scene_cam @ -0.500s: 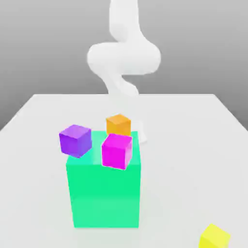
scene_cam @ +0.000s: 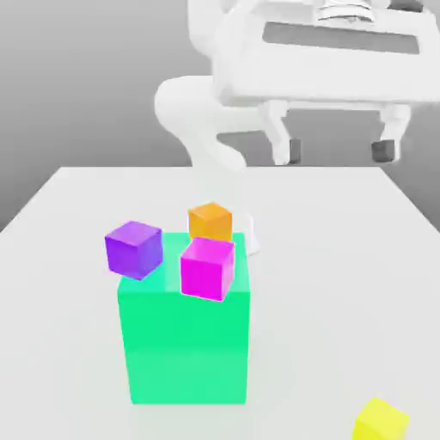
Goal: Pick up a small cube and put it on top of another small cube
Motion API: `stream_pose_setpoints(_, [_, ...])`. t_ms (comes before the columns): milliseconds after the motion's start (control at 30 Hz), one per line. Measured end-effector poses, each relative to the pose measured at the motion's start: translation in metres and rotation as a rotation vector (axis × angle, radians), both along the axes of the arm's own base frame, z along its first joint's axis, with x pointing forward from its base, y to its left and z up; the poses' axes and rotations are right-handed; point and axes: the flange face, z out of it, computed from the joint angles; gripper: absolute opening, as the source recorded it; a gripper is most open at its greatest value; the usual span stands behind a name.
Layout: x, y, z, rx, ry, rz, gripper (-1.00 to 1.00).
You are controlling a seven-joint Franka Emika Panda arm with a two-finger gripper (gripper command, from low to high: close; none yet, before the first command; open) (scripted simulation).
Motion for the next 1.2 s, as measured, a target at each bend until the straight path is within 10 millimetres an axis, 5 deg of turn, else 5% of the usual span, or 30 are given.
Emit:
stream_pose_setpoints(233, [0.010,0.054,-0.124,-0.062,0.165,0.179,0.00])
stream_pose_setpoints(433, [-0.005,0.088,-0.234,-0.107,0.306,0.322,0.00])
stream_pose_setpoints(600, [-0.013,0.098,-0.312,-0.117,0.344,0.363,0.00])
stream_pose_setpoints(633, [-0.013,0.098,-0.323,-0.117,0.345,0.364,-1.00])
stream_pose_setpoints(833, [-0.014,0.098,-0.329,-0.118,0.346,0.364,-1.00])
stream_pose_setpoints(1000, [-0.013,0.098,-0.276,-0.117,0.347,0.364,-1.00])
stream_pose_setpoints(1200, [0.014,0.013,-0.198,-0.065,0.386,0.024,-1.00])
